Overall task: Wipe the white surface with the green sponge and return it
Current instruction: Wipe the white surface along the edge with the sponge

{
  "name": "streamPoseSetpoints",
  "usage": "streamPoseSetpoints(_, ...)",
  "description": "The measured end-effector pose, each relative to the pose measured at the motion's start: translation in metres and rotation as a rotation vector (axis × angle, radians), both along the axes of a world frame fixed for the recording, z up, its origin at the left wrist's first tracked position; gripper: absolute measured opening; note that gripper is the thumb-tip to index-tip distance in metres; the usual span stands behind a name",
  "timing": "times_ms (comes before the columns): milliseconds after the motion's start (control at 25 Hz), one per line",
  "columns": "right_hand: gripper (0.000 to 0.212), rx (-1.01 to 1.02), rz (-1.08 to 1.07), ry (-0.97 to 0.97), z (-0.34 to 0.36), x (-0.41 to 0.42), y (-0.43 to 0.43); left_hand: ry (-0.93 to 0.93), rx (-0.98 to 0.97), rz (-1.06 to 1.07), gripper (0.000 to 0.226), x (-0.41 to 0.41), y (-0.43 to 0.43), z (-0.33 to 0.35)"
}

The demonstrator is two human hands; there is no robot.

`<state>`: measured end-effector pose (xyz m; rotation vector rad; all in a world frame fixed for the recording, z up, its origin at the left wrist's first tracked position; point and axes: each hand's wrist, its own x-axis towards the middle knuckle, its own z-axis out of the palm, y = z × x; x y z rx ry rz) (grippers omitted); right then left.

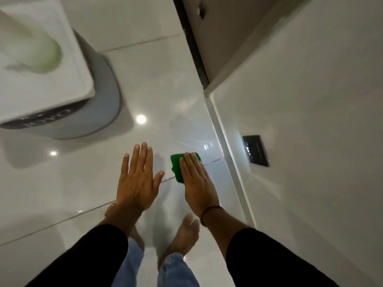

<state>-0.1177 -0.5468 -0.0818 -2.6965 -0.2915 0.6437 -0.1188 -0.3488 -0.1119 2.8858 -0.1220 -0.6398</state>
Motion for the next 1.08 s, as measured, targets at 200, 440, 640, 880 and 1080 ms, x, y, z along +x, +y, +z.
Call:
streamPoseSetpoints(200,0.071,-0.04,0.004,-0.035,-0.101,0.025,-0.045,-0.032,-0.027,-0.026,0.083,0.038,-0.049,-0.09)
streamPoseSetpoints(440,0.065,-0.065,-0.004,-0.175,-0.19,0.104,-0.071,-0.116,-0.061,-0.009,0.079,0.097,-0.084,-0.183)
streamPoseSetpoints(640,0.074,-0.081,-0.005,-0.149,-0.229,0.14,-0.08,-0.216,-0.062,0.011,0.082,0.098,-0.08,-0.24)
streamPoseSetpoints(880,0.089,-0.16,0.044,-0.268,-0.247,0.148,-0.072,-0.29,-0.067,0.002,0.079,0.095,-0.077,-0.25)
streamPoseSetpoints(1080,0.066,-0.166,0.08,-0.349,-0.266,0.165,-0.077,-0.283,-0.079,0.009,0.081,0.094,-0.077,-0.252)
